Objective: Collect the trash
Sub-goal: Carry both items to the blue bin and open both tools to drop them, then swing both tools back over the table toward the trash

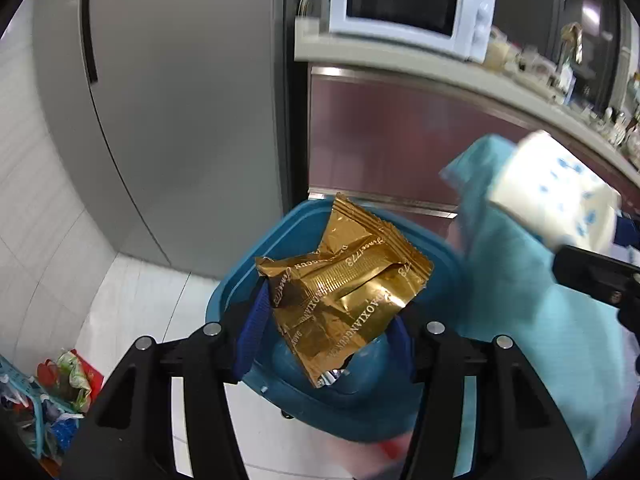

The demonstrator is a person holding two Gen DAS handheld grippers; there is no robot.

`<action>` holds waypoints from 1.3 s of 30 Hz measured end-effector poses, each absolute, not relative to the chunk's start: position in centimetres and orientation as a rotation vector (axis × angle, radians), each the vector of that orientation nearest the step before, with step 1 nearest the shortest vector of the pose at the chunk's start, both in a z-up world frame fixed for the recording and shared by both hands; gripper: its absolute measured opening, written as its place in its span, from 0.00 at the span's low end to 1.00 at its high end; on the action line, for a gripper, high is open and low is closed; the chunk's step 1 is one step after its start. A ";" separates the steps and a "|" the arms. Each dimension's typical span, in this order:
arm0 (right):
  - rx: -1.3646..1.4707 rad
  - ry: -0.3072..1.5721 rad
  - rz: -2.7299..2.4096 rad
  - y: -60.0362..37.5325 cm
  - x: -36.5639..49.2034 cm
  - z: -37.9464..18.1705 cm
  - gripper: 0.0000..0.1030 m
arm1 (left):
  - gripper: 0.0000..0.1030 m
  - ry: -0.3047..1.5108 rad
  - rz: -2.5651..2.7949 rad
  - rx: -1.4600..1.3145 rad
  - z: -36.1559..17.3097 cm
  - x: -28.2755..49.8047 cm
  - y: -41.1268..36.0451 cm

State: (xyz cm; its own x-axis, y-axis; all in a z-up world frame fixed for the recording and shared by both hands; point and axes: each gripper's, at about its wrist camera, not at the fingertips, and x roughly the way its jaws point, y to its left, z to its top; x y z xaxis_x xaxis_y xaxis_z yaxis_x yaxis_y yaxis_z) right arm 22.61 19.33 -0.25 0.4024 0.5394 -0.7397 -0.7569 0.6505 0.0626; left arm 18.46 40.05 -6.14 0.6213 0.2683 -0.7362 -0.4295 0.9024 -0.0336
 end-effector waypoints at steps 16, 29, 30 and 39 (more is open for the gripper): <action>-0.472 0.997 0.855 27.8 26.2 -5.4 0.75 | 0.77 0.898 0.409 -0.180 -9.5 20.5 41.7; -0.260 0.730 0.761 16.4 24.3 2.1 0.89 | 0.94 0.767 0.464 -0.066 -3.8 18.5 36.8; -0.243 0.701 0.752 15.0 24.0 2.8 0.90 | 0.94 0.760 0.463 -0.058 -3.2 18.3 36.1; -0.147 0.542 0.639 3.8 17.9 4.9 0.93 | 0.95 0.686 0.416 0.011 1.1 16.7 28.6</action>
State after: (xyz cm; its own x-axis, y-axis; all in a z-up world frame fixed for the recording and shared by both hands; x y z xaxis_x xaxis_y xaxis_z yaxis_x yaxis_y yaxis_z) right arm 17.92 3.75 4.88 0.6699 0.5268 -0.5232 -0.6019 0.7979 0.0327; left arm 16.71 28.61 1.13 0.6953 0.3761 -0.6124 -0.3687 0.9181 0.1453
